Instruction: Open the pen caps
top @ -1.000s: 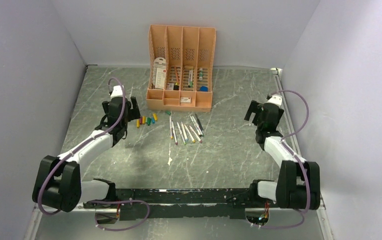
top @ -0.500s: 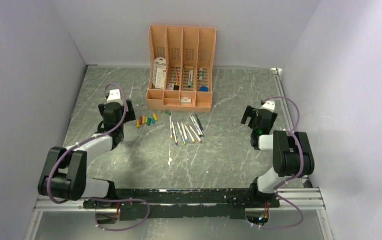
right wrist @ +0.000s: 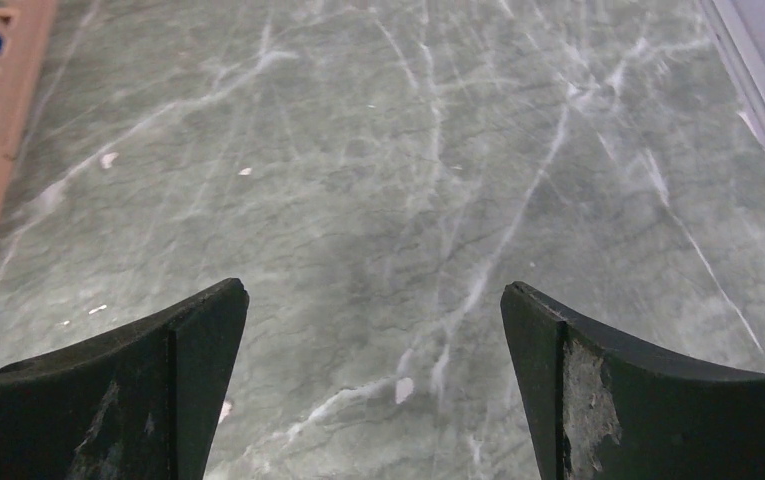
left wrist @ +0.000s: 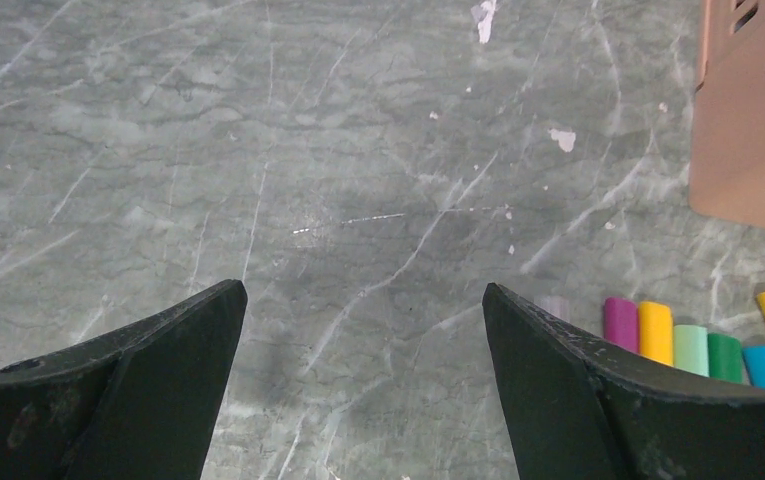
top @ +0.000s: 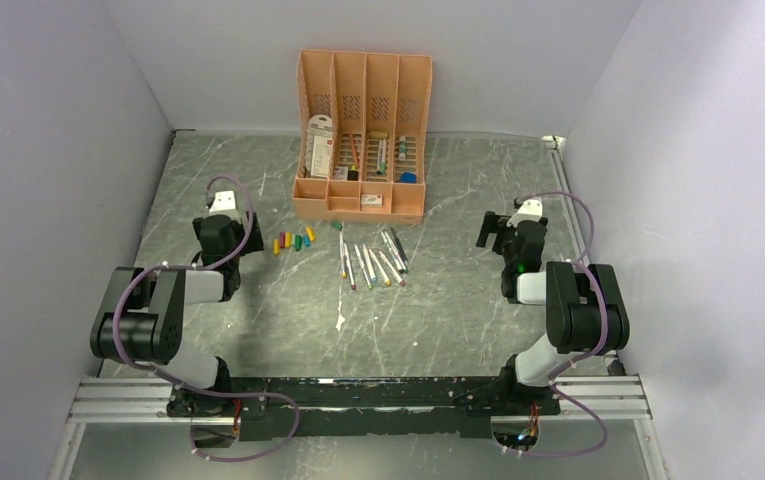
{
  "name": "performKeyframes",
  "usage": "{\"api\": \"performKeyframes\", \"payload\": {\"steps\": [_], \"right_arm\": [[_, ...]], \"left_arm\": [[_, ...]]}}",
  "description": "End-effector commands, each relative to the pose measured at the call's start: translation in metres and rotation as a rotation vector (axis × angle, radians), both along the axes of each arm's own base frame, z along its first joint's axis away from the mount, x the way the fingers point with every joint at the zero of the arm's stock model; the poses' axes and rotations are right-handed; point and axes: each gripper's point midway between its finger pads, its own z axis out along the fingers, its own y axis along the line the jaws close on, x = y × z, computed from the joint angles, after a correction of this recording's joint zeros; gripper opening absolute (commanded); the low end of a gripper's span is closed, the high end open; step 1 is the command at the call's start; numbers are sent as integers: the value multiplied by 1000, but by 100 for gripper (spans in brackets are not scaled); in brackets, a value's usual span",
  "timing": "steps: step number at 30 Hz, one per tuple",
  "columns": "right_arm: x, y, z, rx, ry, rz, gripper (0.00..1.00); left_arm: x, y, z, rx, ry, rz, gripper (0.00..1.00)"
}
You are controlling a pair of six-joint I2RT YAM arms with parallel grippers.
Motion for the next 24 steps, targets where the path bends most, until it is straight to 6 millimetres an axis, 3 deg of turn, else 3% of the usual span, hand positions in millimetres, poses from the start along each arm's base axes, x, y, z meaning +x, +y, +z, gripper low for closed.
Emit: {"api": "performKeyframes", "payload": {"steps": [1, 5, 24], "right_arm": [[-3, 16, 11, -46, -84, 101, 100], [-25, 10, 19, -48, -206, 39, 100], [-18, 20, 14, -65, -168, 109, 100]], "left_arm": [[13, -2, 13, 3, -66, -35, 99], [7, -2, 15, 31, -99, -55, 100], [20, -6, 6, 56, -100, -114, 100]]}}
